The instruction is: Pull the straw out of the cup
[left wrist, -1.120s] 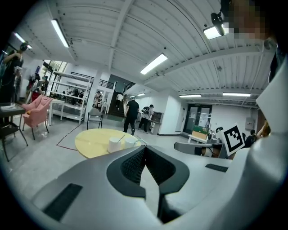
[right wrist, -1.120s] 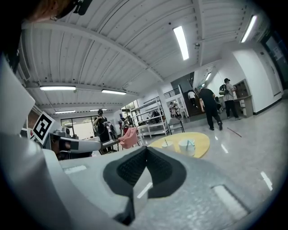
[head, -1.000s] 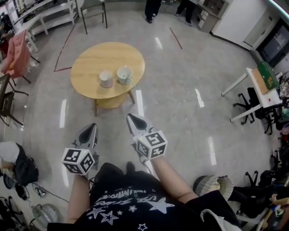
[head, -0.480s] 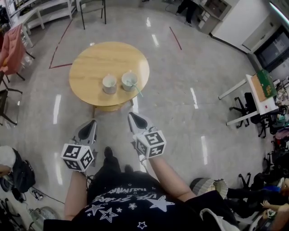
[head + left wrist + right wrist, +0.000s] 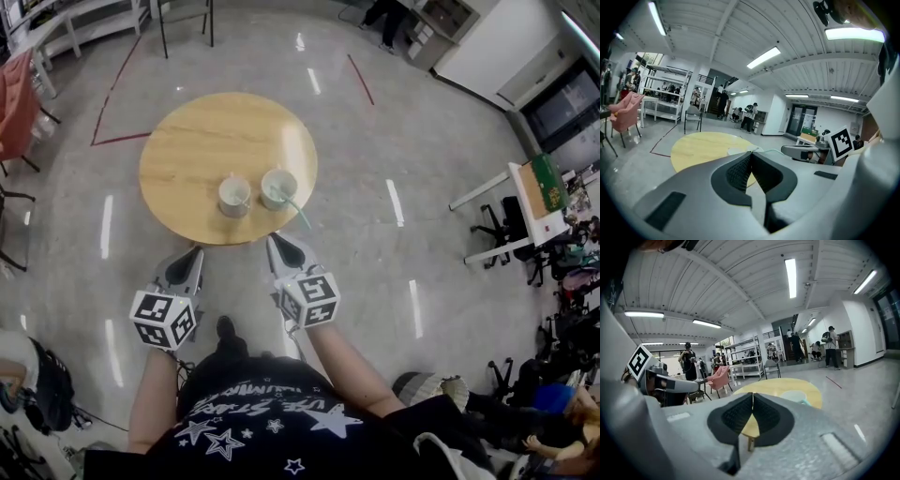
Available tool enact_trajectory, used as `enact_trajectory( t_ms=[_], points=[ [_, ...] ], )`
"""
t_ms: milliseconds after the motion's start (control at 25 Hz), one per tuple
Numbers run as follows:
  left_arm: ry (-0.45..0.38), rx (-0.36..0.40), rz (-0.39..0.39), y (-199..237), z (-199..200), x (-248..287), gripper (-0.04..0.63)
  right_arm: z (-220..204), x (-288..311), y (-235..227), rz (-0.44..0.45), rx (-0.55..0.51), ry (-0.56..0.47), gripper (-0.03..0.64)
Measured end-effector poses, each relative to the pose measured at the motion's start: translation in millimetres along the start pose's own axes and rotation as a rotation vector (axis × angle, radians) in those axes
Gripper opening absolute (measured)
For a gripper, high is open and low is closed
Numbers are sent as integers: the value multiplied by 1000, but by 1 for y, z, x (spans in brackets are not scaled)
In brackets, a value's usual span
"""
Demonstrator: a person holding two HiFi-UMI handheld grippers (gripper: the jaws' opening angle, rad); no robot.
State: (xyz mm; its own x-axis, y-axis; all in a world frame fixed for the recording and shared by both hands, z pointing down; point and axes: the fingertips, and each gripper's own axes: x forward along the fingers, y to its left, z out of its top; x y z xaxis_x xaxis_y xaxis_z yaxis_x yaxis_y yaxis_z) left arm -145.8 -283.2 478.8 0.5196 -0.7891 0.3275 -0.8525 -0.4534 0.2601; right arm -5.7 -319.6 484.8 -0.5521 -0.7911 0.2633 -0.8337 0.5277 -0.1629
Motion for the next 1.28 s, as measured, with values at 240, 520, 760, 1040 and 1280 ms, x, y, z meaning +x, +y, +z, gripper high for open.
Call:
enact_trajectory(
  t_ms=[240,520,760,1040,1280],
  points=[
    [16,-7,-28,23,9,19,6,-7,24,-4,-13,-8,41,3],
    [39,-6,-72,44,11,39,7,-25,55,-7,-46,-15,93,101],
    [63,-10,-104,62,9,46,6,-24,76,-9,-132,-44,64,98],
    [82,-18,-116,70,4,55,6,-25,92,-15,-149,-53,53,98],
    [92,-19,-101,74,2,64,6,-30,106,-18,-120,-62,66,98]
  ],
)
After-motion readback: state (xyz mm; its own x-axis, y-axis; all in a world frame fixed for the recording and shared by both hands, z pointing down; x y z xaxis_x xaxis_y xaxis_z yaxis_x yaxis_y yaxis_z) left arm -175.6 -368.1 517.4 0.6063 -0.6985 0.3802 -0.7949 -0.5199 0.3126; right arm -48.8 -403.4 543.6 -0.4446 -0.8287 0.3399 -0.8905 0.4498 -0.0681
